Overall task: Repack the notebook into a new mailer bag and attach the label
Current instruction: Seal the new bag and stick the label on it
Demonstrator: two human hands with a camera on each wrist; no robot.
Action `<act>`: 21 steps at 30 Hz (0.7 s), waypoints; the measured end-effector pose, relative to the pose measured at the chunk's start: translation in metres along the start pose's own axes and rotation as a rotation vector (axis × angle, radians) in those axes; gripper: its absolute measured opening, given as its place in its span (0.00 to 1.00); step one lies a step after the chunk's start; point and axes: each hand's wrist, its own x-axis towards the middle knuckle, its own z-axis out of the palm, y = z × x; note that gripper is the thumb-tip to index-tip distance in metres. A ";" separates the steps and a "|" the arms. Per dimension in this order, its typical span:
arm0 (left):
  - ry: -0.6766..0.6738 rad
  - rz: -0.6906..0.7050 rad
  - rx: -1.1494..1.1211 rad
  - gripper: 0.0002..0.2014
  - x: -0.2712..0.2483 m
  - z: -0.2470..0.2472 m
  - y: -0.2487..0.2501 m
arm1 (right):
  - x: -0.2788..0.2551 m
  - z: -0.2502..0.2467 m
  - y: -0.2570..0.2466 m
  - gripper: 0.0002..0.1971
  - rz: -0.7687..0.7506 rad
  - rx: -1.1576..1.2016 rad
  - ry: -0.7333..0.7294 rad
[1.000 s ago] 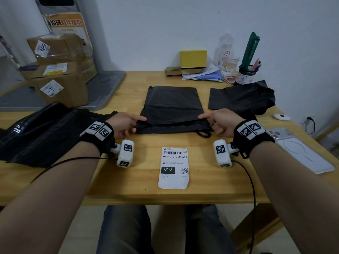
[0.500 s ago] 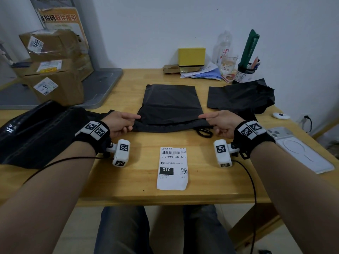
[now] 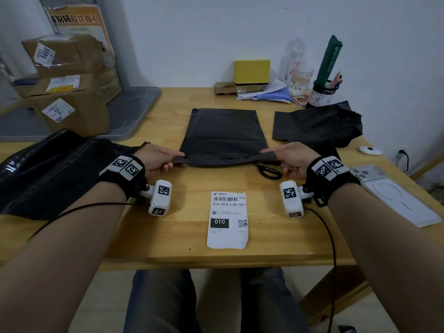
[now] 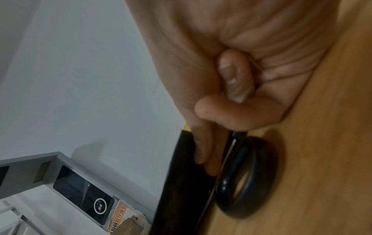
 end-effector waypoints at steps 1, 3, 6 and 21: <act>-0.001 -0.004 -0.013 0.09 0.000 0.000 0.000 | 0.000 -0.001 0.000 0.18 -0.004 0.004 0.003; -0.011 0.000 -0.038 0.11 -0.001 0.000 -0.001 | -0.001 -0.002 0.001 0.12 -0.019 0.039 -0.022; -0.010 0.011 -0.035 0.13 -0.002 -0.001 -0.002 | -0.001 -0.005 0.003 0.10 -0.029 0.078 -0.067; 0.010 0.030 0.031 0.14 -0.008 0.000 -0.002 | 0.001 -0.004 0.006 0.10 -0.011 0.003 0.018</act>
